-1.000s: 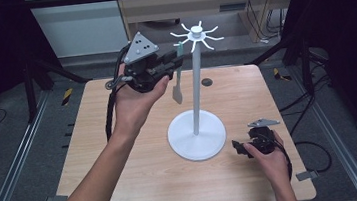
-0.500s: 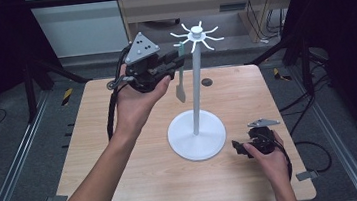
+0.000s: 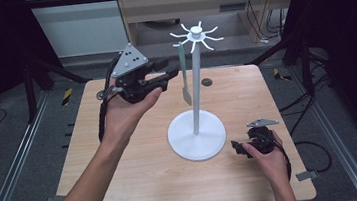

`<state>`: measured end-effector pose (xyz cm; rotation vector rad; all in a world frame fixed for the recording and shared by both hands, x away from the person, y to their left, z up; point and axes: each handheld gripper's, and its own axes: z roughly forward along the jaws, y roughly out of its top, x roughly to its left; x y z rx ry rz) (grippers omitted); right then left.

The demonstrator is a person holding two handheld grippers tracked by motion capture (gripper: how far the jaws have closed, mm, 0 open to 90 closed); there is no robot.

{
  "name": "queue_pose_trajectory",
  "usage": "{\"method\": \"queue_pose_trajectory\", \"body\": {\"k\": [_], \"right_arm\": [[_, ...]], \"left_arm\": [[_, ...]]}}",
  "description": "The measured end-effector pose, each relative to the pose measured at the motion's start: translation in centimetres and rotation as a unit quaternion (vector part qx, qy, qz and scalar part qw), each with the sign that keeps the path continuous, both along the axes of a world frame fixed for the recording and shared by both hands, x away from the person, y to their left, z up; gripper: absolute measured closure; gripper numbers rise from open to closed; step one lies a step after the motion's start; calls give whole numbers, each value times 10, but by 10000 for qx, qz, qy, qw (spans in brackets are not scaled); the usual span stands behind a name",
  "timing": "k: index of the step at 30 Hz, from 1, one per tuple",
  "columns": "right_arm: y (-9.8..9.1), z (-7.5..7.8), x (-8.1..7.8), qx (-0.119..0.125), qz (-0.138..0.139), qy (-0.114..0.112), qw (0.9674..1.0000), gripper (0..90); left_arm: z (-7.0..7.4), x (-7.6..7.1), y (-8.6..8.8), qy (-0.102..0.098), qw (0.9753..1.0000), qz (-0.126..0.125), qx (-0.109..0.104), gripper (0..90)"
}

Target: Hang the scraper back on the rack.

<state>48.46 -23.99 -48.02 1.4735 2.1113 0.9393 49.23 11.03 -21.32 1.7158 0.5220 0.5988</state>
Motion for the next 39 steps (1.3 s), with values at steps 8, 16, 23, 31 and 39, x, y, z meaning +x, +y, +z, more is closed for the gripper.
{"method": "queue_pose_trajectory", "body": {"k": [8, 16, 23, 31, 39], "right_arm": [[-1, 2, -3, -43, -42, -60, 10000, 76], [-3, 2, -3, -28, -89, -70, 9999, 76], [-4, 2, -3, -45, -95, -73, 9999, 76], [-2, 2, -3, -58, -71, -36, 10000, 76], [-3, 2, -3, -55, -100, -21, 9999, 76]], "left_arm": [[-17, -9, 19, 12, 9997, 84, 209, 514], [-36, -10, 36, -91, 9989, 73, 444, 392], [-58, -18, 44, 162, 9963, 129, 838, 265], [-89, -23, 49, 341, 9921, 235, 1187, 141], [-121, -25, 58, 468, 9896, 364, 1309, 113]]}}
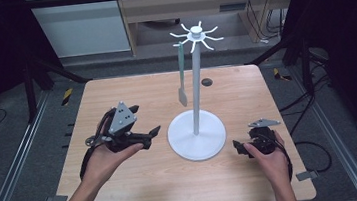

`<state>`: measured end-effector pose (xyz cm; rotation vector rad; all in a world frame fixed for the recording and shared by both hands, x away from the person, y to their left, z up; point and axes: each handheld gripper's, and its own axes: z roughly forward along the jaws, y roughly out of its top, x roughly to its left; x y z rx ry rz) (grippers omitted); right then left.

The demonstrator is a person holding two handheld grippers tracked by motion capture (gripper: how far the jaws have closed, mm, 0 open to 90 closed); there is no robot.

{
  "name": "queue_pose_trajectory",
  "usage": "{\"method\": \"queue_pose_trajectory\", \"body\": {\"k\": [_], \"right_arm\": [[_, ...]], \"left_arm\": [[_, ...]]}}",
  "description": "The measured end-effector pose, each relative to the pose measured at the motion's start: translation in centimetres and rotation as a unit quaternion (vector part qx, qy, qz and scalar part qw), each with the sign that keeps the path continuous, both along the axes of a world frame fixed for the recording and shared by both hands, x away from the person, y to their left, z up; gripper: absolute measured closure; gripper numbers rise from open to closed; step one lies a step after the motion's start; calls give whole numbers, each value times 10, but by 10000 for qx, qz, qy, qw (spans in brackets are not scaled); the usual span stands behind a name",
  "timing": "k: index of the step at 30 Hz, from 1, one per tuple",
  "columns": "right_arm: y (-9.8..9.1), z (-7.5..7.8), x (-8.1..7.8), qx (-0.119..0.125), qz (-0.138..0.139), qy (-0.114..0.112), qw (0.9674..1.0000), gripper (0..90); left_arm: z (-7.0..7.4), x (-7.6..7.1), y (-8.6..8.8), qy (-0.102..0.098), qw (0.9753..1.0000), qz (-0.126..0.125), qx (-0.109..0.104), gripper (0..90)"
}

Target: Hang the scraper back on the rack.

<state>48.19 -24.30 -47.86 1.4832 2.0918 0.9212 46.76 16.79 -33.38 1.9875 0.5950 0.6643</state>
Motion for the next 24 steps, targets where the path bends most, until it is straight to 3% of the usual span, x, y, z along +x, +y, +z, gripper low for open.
{"method": "queue_pose_trajectory", "body": {"k": [11, 21, 24], "right_arm": [[0, -1, -1, -59, -11, 17, 10000, 76], [-1, -2, -1, -89, -46, 7, 9999, 76], [-1, -2, -1, -86, -40, 8, 10000, 76]], "left_arm": [[-52, 1, 15, 312, 9993, 178, 130, 104], [-95, 7, 36, 606, 9967, 481, 263, 87], [-106, 8, 41, 668, 9949, 483, 586, 67]]}}
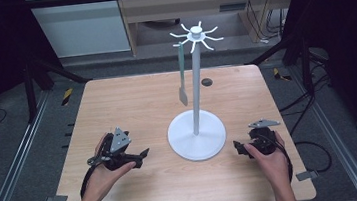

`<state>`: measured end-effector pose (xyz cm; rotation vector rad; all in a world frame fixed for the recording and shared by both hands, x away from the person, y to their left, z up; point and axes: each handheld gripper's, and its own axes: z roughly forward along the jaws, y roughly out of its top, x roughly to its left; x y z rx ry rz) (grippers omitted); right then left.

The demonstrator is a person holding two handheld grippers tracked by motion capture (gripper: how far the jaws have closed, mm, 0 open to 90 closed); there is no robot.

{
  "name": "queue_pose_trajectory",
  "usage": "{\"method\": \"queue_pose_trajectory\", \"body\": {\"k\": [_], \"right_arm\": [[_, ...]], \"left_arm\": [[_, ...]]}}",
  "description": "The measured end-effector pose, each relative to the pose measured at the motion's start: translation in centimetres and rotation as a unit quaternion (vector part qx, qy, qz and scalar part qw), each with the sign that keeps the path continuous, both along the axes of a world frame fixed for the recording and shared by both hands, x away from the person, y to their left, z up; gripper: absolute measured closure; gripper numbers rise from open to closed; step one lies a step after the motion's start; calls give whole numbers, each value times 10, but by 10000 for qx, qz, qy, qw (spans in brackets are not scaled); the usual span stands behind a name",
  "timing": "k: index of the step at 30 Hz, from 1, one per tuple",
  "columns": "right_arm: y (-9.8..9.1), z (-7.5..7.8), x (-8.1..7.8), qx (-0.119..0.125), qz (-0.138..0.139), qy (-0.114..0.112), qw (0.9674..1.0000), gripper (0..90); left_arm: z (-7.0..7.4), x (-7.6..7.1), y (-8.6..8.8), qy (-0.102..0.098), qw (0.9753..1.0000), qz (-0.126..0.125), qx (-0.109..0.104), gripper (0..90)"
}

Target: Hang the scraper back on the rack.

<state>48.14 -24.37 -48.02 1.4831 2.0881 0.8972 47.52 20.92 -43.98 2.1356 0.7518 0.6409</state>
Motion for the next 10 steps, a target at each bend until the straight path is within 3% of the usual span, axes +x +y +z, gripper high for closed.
{"method": "queue_pose_trajectory", "body": {"k": [3, 10], "right_arm": [[1, 0, 0, -11, 9, -5, 10000, 76], [2, 0, 0, -26, 61, -3, 10000, 76]], "left_arm": [[-8, 1, 4, 129, 9999, 4, 21, 57], [-18, 0, 11, 179, 9997, 94, 114, 57]]}}
